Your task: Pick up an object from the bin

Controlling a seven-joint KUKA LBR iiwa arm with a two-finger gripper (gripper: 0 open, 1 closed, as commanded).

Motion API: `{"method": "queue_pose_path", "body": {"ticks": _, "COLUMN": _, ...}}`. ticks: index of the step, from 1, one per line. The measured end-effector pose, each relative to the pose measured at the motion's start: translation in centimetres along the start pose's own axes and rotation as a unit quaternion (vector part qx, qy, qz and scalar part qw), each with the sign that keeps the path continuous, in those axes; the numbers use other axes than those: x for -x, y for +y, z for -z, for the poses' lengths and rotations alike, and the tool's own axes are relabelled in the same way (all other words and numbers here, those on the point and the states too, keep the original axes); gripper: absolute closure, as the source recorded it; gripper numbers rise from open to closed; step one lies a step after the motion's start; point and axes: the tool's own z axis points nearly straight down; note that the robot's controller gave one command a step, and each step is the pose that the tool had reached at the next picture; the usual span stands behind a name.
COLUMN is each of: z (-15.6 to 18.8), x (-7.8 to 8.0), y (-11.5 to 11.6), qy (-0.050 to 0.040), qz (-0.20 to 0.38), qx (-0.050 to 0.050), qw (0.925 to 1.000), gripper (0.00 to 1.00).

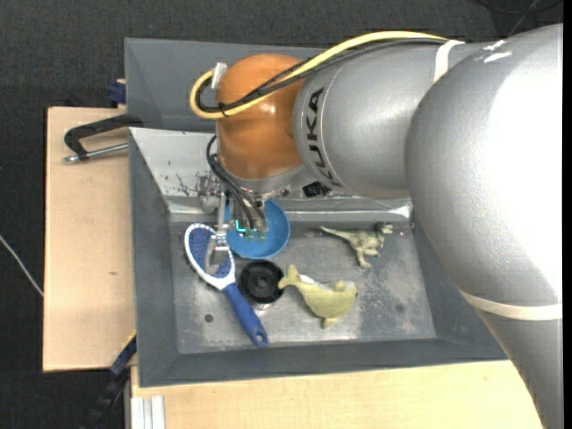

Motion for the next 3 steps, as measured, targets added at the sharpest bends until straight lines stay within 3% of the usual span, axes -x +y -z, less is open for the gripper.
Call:
{"method": "queue_pose_path", "body": {"ticks": 1, "z": -2.5, "x": 0.7, "y": -3.4, "qy": -0.0077, "qz": 0.092, "qx": 0.002, "qw": 0.9957, "gripper": 0.00}}
{"method": "queue_pose_path", "body": {"ticks": 2, "z": -5.8, "x": -4.8, "y": -11.7, "qy": -0.0080, "qz": 0.308, "qx": -0.001, "qw": 0.9514, "gripper": 0.00}}
{"method": "queue_pose_path", "body": {"ticks": 3, "z": -5.9, "x": -8.6, "y": -19.1, "qy": -0.0073, "qz": 0.305, "qx": -0.001, "qw": 0.9522, "gripper": 0.00}}
